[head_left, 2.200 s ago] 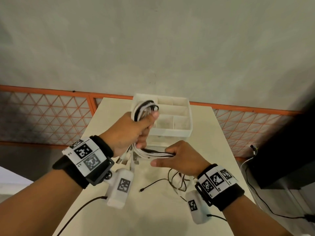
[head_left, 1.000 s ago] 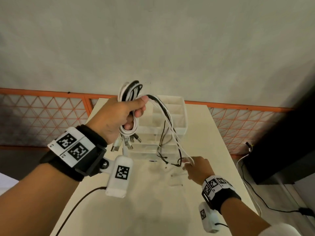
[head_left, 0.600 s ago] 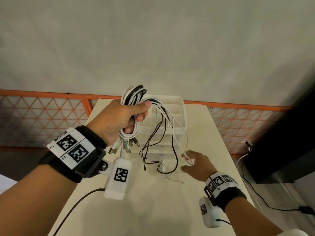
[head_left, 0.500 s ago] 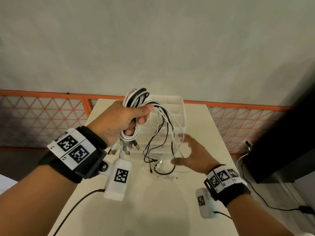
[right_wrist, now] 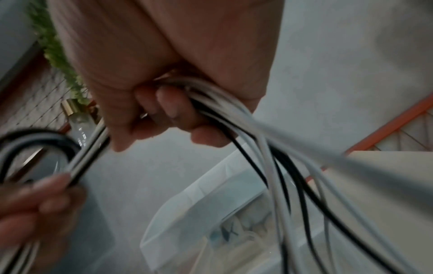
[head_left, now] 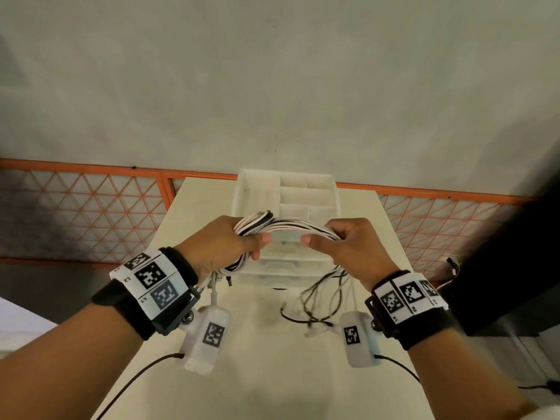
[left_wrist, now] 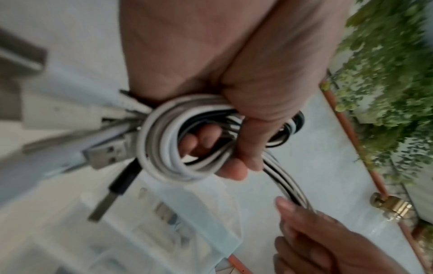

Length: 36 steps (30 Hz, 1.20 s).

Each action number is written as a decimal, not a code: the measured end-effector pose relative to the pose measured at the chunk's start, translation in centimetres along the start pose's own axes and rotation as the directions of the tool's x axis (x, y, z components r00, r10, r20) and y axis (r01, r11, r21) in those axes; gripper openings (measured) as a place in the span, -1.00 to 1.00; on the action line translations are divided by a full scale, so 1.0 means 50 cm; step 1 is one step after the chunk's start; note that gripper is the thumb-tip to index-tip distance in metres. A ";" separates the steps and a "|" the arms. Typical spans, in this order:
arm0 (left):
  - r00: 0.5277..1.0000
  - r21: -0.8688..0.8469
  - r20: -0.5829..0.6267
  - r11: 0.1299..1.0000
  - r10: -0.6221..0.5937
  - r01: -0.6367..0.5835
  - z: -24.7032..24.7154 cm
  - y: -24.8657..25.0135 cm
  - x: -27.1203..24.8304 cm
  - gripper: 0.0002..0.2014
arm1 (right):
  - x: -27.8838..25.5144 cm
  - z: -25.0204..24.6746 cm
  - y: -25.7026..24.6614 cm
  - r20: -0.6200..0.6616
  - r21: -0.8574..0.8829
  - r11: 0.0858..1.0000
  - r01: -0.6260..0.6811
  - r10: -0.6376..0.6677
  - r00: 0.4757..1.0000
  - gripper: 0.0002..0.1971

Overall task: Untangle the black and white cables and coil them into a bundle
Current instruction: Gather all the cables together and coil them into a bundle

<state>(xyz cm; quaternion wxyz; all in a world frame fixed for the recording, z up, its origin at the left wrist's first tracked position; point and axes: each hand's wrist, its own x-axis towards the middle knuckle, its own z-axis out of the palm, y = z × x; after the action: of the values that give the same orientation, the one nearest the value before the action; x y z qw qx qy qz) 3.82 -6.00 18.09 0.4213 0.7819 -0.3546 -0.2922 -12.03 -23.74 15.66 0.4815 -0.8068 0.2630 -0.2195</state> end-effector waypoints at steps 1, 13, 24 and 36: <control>1.000 -0.013 -0.025 1.000 -0.011 0.011 0.002 -0.013 0.004 -0.66 | -0.004 -0.004 -0.001 0.010 0.043 0.999 0.001 -0.001 1.000 -0.54; 0.992 -0.508 0.109 0.854 -0.063 0.110 0.102 0.030 0.008 -0.33 | -0.061 0.122 -0.026 -0.145 0.017 0.915 0.404 -0.397 0.906 -0.75; 0.984 -0.847 -0.034 0.528 -0.174 0.064 0.079 0.012 0.032 -0.76 | -0.087 0.134 0.015 -0.013 -0.034 0.842 0.538 -0.539 0.842 -0.50; 0.937 -0.714 -0.348 0.658 -0.040 -0.237 0.060 0.027 0.029 -0.83 | -0.073 0.123 0.042 0.018 0.046 0.965 0.259 -0.260 0.965 -0.76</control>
<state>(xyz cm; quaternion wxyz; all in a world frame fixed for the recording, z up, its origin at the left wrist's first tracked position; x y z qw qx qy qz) 1.97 -9.08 17.61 0.7733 0.5569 -0.1696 -0.2513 -11.50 -18.18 10.73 0.4691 -0.8261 0.1443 -0.2768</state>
